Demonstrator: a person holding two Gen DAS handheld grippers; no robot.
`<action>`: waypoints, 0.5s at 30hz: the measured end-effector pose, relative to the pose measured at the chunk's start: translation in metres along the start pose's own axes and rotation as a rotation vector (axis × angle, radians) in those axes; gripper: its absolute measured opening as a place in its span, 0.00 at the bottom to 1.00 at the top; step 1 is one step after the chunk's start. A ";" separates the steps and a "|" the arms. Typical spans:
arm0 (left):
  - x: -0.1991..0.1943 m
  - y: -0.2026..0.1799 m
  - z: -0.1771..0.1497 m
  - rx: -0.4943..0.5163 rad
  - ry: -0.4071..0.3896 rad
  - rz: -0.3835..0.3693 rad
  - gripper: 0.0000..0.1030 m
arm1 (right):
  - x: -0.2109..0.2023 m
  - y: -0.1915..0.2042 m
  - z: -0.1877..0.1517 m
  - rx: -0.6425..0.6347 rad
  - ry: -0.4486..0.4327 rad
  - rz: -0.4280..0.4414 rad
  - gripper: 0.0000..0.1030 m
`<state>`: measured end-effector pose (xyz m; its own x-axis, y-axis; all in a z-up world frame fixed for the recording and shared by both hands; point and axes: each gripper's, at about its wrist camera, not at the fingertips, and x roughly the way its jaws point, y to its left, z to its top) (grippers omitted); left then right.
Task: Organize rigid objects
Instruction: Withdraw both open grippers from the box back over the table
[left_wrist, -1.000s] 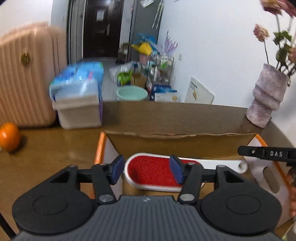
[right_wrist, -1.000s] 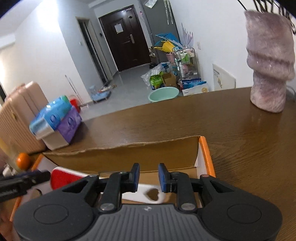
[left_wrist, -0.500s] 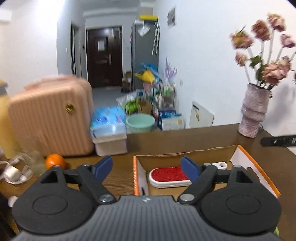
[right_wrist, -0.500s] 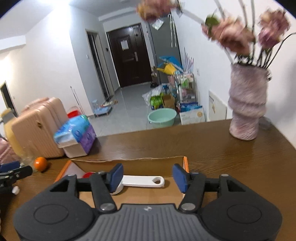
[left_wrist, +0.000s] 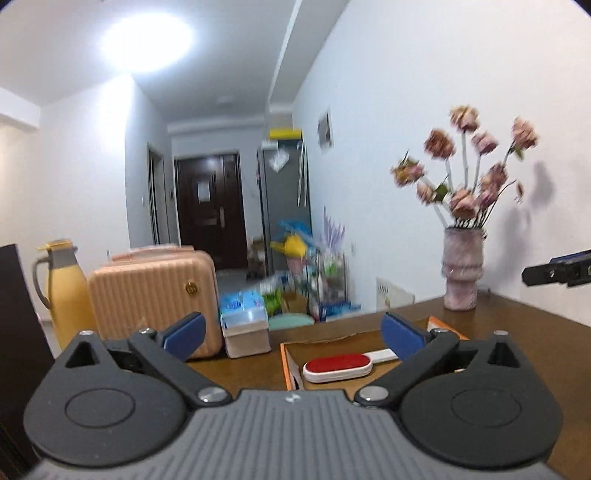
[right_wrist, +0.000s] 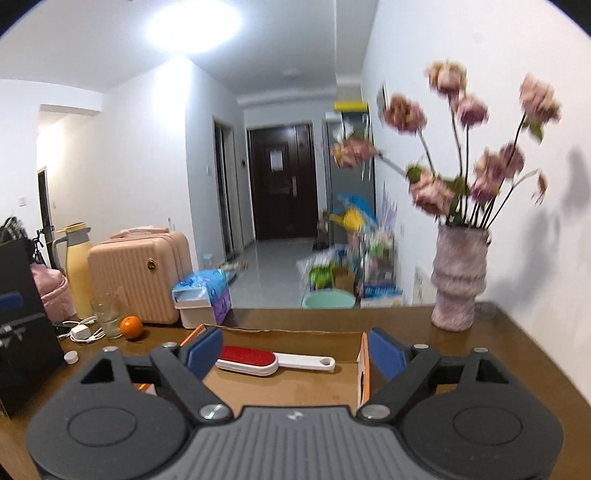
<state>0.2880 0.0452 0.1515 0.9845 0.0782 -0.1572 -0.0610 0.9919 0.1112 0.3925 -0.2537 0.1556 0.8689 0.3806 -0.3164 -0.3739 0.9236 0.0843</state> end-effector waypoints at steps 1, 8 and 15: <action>-0.012 -0.003 -0.005 0.004 -0.015 -0.005 1.00 | -0.011 0.004 -0.007 -0.017 -0.017 -0.004 0.84; -0.084 -0.022 -0.044 0.021 -0.115 -0.003 1.00 | -0.061 0.025 -0.060 -0.068 -0.089 -0.023 0.89; -0.150 -0.032 -0.091 0.029 -0.158 -0.022 1.00 | -0.122 0.040 -0.130 -0.034 -0.130 -0.044 0.92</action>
<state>0.1274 0.0107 0.0818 0.9993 0.0371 -0.0038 -0.0362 0.9897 0.1385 0.2296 -0.2686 0.0750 0.9187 0.3444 -0.1936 -0.3432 0.9384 0.0406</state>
